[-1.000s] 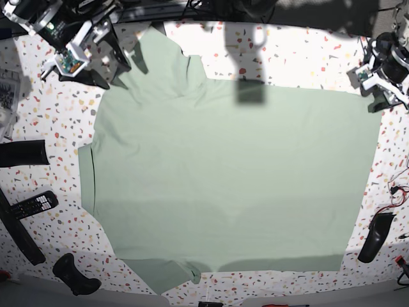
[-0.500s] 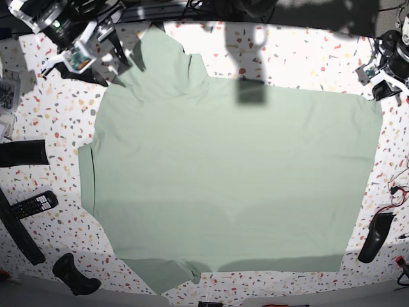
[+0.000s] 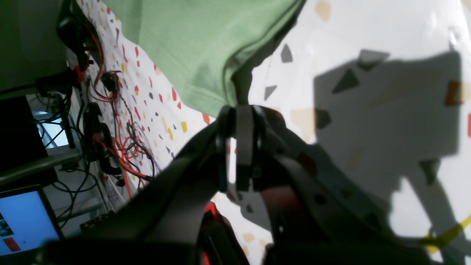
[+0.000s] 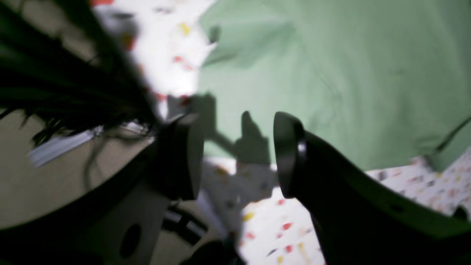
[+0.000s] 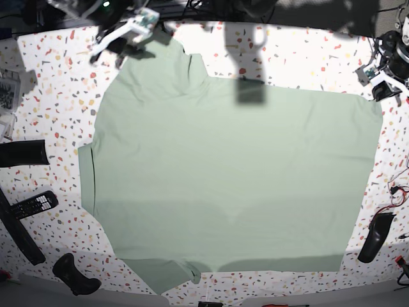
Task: Fold the T-shirt properly
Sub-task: 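Grasp the shirt edge with the right gripper and pull it toward the hem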
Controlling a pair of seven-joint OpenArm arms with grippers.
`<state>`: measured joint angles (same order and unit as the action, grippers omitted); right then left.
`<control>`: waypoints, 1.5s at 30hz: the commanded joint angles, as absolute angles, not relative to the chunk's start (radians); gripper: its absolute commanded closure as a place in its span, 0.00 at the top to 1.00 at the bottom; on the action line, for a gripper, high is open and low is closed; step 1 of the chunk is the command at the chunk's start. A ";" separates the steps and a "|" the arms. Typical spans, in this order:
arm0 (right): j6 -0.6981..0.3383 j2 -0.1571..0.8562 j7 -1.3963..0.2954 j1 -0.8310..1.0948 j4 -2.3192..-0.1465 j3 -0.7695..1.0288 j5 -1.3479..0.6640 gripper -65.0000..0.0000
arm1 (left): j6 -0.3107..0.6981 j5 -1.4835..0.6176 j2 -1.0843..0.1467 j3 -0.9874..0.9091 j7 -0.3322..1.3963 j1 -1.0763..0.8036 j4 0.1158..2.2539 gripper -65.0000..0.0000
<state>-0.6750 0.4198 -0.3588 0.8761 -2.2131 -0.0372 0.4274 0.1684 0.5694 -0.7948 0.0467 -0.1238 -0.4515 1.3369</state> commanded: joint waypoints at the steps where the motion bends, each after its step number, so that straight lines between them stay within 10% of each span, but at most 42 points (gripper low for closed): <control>1: -0.654 0.427 -0.348 0.881 -2.227 -0.043 0.430 0.46 | 0.172 0.568 -0.812 0.042 -0.122 -0.451 1.343 0.00; 30: -0.392 0.426 -0.435 0.765 -2.030 -0.271 0.495 0.45 | 0.172 0.568 -0.812 0.042 -0.129 -0.451 1.343 0.00; 38: -0.387 0.426 -0.453 0.765 -2.030 -0.271 0.495 0.02 | 0.172 0.568 -0.813 0.042 -0.129 -0.451 1.343 0.00; 45: -0.381 0.426 -0.377 0.765 -2.033 -0.271 0.495 0.00 | 0.172 0.568 -0.813 0.042 -0.129 -0.451 1.343 0.00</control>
<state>-0.3920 0.4210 -0.3908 0.7616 -2.0167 -0.2733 0.4973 0.1680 0.5694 -0.7952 0.0467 -0.1253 -0.4515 1.3369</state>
